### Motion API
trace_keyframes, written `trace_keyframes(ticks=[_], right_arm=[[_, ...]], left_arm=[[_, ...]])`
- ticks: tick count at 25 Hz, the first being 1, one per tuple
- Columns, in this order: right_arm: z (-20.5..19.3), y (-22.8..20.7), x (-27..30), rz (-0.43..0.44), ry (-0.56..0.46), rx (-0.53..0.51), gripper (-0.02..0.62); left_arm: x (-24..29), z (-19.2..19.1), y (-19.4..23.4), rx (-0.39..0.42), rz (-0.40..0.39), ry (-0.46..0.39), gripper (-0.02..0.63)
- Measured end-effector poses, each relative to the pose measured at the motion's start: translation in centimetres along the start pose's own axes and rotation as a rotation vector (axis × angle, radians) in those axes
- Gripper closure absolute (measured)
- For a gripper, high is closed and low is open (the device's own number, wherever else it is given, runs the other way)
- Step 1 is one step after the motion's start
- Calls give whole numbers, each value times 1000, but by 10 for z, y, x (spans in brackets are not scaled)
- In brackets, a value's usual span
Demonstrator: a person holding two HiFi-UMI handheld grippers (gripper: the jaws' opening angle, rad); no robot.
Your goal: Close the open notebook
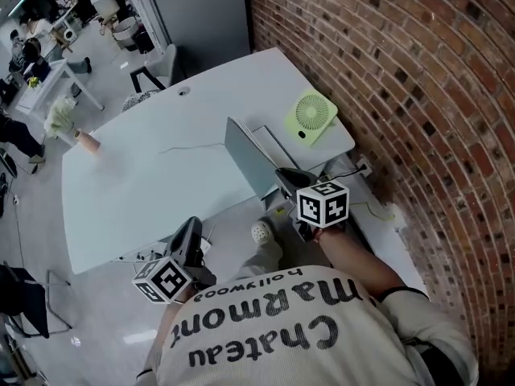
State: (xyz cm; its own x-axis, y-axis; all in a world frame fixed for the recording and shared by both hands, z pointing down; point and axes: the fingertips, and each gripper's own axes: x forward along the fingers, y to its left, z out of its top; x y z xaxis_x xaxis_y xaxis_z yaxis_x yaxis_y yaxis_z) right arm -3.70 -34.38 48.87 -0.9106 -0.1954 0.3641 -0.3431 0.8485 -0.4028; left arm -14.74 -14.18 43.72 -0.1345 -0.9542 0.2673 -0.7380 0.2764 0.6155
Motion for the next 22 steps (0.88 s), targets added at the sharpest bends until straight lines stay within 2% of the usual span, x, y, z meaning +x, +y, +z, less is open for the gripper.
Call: trace_keyframes(ticks=[8, 22], right_arm=[[-6, -42, 2, -63, 10, 64, 565], [-42, -98, 7, -143, 94, 184, 546]], left_arm=[[44, 10, -16, 49, -68, 38, 604], [113, 10, -29, 47, -149, 123, 604]])
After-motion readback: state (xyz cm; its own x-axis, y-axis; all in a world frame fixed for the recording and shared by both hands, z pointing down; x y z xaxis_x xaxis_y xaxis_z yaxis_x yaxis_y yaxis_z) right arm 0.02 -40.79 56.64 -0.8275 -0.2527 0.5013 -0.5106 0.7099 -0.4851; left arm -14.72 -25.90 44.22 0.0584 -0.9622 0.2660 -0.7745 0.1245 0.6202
